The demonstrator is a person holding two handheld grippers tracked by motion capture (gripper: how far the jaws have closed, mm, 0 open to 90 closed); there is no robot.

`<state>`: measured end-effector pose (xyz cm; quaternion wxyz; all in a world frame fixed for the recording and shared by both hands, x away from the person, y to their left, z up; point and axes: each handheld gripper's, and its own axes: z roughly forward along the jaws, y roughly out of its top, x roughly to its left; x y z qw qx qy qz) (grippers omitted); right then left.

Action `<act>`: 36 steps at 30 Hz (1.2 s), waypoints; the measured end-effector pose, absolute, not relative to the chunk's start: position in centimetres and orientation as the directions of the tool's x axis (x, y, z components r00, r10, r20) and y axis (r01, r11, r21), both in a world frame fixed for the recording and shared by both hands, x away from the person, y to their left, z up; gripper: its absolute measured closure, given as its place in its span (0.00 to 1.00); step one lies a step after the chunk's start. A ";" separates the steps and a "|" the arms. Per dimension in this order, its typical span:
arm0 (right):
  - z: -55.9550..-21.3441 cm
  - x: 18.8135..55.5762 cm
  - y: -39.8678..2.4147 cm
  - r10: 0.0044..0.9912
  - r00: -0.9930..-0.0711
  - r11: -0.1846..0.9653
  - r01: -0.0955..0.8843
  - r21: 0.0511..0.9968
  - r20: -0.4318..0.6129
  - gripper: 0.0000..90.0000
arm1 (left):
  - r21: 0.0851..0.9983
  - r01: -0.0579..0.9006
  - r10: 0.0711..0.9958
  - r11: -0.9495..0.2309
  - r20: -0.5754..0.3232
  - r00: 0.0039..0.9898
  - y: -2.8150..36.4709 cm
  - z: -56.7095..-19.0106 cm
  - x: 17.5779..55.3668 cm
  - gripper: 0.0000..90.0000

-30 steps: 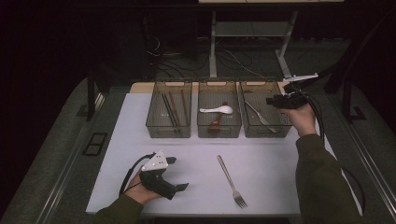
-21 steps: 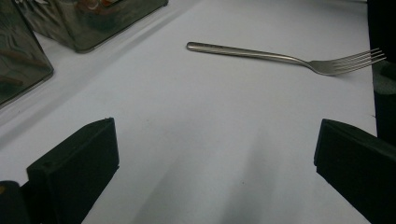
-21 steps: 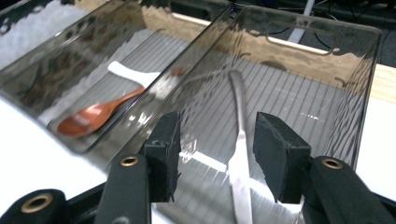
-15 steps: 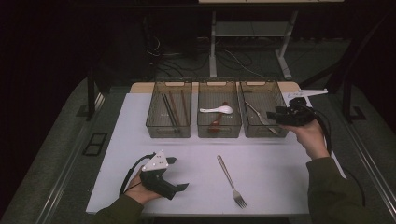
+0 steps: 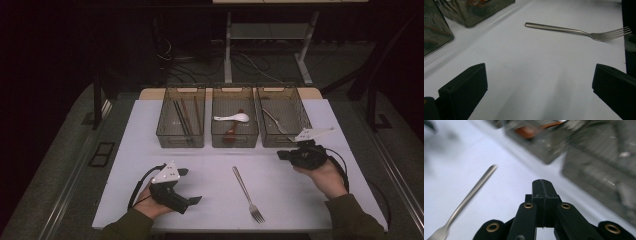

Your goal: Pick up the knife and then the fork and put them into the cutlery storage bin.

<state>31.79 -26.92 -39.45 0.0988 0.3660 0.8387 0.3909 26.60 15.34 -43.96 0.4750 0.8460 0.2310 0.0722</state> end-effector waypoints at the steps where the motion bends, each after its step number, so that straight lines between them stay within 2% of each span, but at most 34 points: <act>1: -39.7 31.4 -26.6 0.678 -0.723 0.430 0.536 0.727 0.132 1.00 | 0.837 0.323 0.460 -0.441 -0.098 0.883 15.4 -44.0 26.6 0.00; 7: -41.0 28.9 -25.0 0.614 -0.772 0.476 0.526 0.705 0.161 1.00 | 0.837 0.323 0.460 -0.442 -0.098 0.882 15.4 -44.0 26.6 0.00; 20: -42.6 25.7 -18.8 0.448 -0.881 0.614 0.429 0.662 0.155 1.00 | 0.835 0.327 0.461 -0.444 -0.100 0.882 15.4 -44.0 26.7 0.00; 36: -43.9 25.3 -16.7 0.442 -0.886 0.678 0.432 0.595 0.139 1.00 | 0.835 0.325 0.457 -0.445 -0.100 0.884 15.3 -44.0 26.6 0.00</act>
